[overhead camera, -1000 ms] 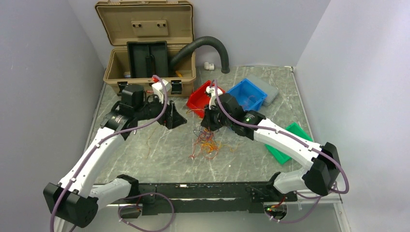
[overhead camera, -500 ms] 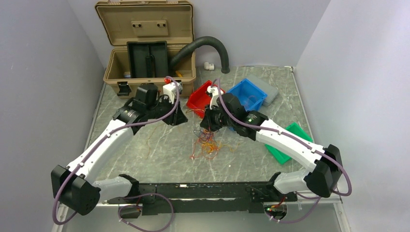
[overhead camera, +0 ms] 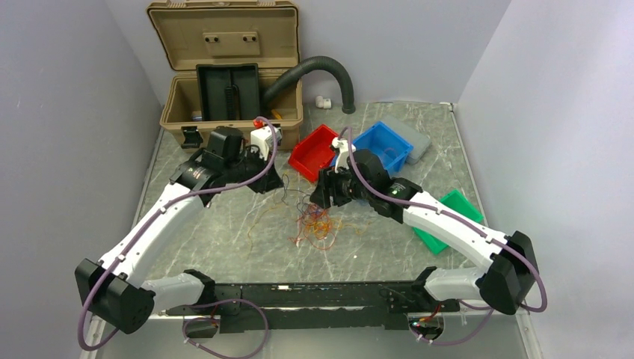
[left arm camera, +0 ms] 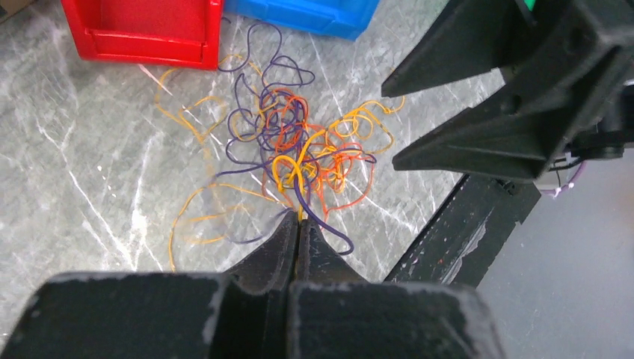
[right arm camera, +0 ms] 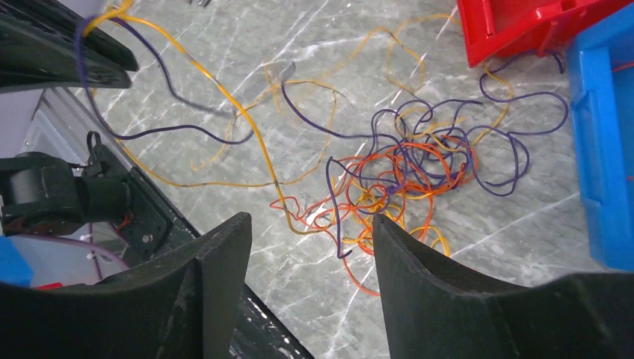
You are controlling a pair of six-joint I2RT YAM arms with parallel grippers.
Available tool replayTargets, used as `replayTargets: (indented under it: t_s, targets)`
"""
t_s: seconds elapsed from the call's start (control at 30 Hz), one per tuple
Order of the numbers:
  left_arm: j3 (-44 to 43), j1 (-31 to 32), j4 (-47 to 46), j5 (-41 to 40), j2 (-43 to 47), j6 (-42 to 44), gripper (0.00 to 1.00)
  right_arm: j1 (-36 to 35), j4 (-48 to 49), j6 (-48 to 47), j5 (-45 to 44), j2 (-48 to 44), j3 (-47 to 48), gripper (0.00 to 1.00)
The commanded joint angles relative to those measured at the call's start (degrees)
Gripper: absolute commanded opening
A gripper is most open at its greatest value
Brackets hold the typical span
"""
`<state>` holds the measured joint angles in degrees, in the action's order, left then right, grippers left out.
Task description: Untangle the cables
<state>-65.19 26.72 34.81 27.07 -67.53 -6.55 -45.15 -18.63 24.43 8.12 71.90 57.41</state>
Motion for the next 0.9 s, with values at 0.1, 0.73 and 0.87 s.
replayTargets:
  t_s: [0.1,0.73,0.87]
  targets:
    - [-5.4,0.1,5.9,3.7,-0.2,5.8,0.00,0.5,10.8,-4.6,11.5,-3.4,-3.0,0.64]
    - [-3.8,0.2,2.4,2.6,2.4,5.8,0.00,-2.0,7.2,-7.8,7.8,-4.9,3.0,0.64]
    - [-3.7,0.2,2.0,2.1,2.5,5.8,0.00,-4.4,7.7,-7.3,8.0,-3.5,4.6,0.55]
